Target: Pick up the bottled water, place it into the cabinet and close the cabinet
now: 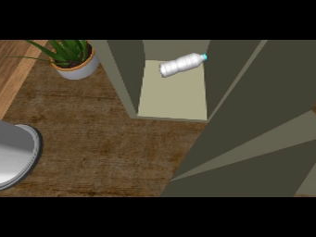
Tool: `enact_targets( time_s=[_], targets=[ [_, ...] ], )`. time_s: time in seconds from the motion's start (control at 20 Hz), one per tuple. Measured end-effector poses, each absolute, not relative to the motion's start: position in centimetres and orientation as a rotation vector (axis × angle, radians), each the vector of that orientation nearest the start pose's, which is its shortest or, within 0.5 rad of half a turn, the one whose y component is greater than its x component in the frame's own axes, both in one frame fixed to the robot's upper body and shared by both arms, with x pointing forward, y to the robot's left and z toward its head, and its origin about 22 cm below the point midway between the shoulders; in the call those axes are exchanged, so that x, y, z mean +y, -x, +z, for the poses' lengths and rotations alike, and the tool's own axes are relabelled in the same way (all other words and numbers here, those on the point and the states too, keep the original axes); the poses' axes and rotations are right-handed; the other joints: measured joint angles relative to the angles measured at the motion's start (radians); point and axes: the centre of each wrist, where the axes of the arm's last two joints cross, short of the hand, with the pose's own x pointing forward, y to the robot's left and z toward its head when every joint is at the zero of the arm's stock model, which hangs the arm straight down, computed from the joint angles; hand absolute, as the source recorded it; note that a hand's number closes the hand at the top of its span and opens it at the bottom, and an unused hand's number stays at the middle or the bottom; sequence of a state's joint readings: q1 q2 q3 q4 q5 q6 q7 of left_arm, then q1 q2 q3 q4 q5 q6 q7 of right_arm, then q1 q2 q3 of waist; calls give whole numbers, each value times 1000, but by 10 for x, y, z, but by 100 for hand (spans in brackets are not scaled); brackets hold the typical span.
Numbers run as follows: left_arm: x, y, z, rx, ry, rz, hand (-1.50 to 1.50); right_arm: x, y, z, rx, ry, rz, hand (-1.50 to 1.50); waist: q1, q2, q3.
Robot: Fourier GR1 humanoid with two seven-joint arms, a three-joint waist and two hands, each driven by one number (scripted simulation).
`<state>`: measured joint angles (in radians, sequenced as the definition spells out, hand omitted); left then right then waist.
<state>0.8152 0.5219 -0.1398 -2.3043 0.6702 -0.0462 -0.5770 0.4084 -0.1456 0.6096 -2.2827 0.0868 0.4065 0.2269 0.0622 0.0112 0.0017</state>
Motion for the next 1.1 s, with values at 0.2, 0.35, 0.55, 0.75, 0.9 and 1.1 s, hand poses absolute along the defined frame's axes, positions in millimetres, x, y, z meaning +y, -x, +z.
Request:
enact_targets(
  time_s=[0.2, 0.35, 0.55, 0.75, 0.9, 1.1],
  targets=[
    [297, -56, 87, -1978, 307, 208, -150, -156, -121, 102, -1561, -588, 733, 150, 5, 1, 0],
    [305, -52, 89, -1979, 314, 209, -150, -158, -133, 104, -1563, -593, 726, 150, 10, 2, -1],
    [313, -48, 92, -1982, 322, 207, -150, -158, -157, 107, -1575, -624, 686, 150, 18, 3, -2],
    [321, -43, 94, -1988, 339, 216, -150, -144, -190, 115, -1608, -686, 519, 150, 19, 1, -2],
    [331, -39, 96, -1996, 338, 226, -150, -134, -222, 131, -1615, -716, 451, 150, 13, -2, -3],
    [343, -31, 99, -2006, 319, 249, -150, -127, -267, 147, -1598, -739, 412, 150, -1, -6, -2]
  ],
)
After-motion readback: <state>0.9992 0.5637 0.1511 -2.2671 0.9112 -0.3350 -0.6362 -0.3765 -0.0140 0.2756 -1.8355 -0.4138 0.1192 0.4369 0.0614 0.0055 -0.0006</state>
